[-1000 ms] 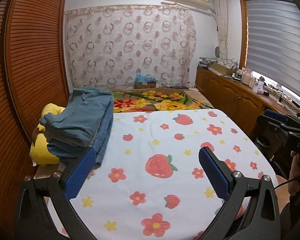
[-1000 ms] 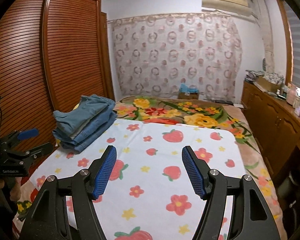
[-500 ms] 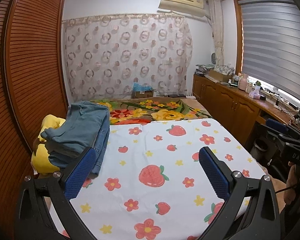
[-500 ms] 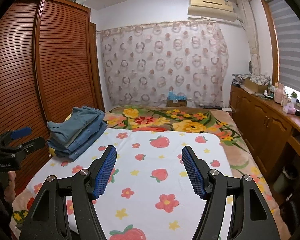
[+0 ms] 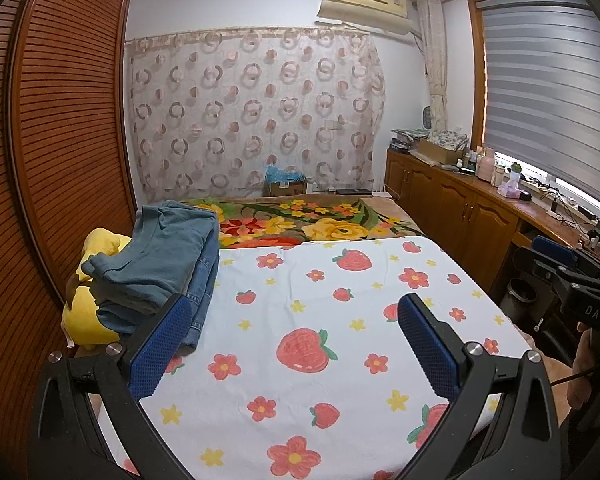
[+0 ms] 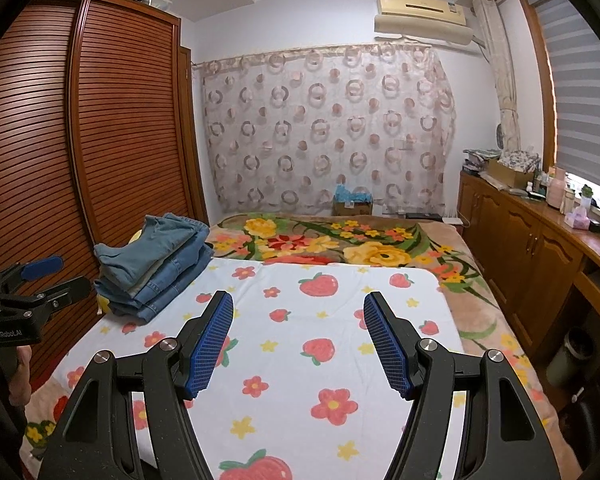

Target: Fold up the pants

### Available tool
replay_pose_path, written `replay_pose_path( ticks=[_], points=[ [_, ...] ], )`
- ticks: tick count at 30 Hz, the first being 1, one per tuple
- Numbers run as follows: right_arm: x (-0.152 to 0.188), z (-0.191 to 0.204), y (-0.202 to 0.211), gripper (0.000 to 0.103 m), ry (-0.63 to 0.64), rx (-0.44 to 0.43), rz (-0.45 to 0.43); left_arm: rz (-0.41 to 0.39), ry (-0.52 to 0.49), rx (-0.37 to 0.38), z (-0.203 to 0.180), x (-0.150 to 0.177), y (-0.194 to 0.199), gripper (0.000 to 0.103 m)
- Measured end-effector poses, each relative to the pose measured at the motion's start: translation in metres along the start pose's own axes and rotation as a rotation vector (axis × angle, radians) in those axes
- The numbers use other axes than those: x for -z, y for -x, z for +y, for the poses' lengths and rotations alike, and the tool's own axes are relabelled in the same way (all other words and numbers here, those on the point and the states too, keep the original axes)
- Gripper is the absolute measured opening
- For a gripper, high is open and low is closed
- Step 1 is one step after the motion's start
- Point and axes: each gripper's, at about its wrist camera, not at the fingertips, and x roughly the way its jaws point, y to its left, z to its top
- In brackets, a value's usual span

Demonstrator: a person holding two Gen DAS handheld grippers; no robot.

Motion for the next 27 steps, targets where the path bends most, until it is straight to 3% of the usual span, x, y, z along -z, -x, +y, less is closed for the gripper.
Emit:
replay_pose_path(
  ticks=[27],
  points=[
    [-0.0046,-0.0049,0.0008,0.07,-0.002,-0.002,0.005,-0.002,0.001,0.001,0.0003,0.0013,-0.0001,0.103]
  ],
)
